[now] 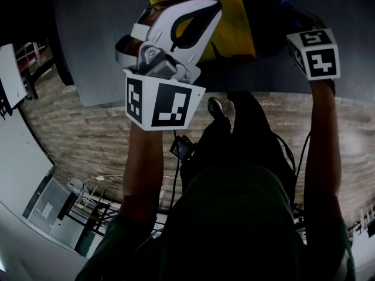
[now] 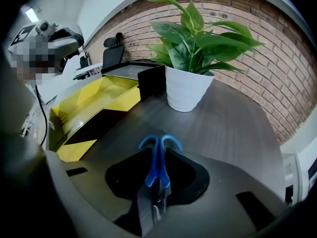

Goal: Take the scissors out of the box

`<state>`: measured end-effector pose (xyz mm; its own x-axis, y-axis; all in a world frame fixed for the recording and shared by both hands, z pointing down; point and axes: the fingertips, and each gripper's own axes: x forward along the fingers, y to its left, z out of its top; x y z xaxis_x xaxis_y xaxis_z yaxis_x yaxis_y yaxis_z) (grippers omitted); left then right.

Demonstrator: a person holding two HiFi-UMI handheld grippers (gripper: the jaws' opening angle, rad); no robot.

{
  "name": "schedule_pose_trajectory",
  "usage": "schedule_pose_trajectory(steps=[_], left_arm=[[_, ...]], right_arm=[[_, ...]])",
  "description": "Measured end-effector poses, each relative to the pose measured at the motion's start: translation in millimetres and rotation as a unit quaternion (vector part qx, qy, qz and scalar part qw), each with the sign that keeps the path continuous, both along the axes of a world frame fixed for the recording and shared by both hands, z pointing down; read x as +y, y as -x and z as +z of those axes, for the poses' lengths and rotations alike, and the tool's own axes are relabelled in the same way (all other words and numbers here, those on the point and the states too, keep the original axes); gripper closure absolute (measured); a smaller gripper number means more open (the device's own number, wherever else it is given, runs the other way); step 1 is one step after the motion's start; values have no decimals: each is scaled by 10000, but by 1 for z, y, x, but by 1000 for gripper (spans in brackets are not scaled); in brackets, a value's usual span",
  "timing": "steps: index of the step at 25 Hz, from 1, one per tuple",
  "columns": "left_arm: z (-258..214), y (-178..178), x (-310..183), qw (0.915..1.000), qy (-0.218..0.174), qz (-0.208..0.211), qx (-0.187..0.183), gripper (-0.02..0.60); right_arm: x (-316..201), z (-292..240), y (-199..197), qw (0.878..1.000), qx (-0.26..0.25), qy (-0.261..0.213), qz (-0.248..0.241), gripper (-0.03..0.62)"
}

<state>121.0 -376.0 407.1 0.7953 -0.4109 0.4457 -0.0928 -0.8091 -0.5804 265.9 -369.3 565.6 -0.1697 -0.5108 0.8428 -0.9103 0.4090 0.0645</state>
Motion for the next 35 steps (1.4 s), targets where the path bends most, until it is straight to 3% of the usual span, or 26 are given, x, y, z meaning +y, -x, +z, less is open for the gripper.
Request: schedule_pose_trajectory(steps=[10,15,17,19,24,28,35], left_arm=[[-34,12,17,9997,-253,-3,31,581],[-66,22,31,9989,-459,-38,116,581],[-78,27,38,9984,-552,-47,150,581],[-92,31,47,9977,-646,-56,199,581],[-133,38,78,9958,-751,-69,516,581],[-165,56,103,9940,-704,-132,825,581],[-219,75,151,9896,-1089,-162,921,581]], right_arm=[[10,-22,9,9998,-22,-31,-179,453],[10,-77,17,9975,-15,-674,-192,455],[11,-108,25,9934,-61,-1113,-263,516],[15,-143,36,9859,-127,-1610,-439,573],[41,-226,66,9604,-70,-2620,-949,588],[71,-281,97,9400,47,-3187,-1215,588],[127,-365,142,9061,219,-3886,-1660,588]])
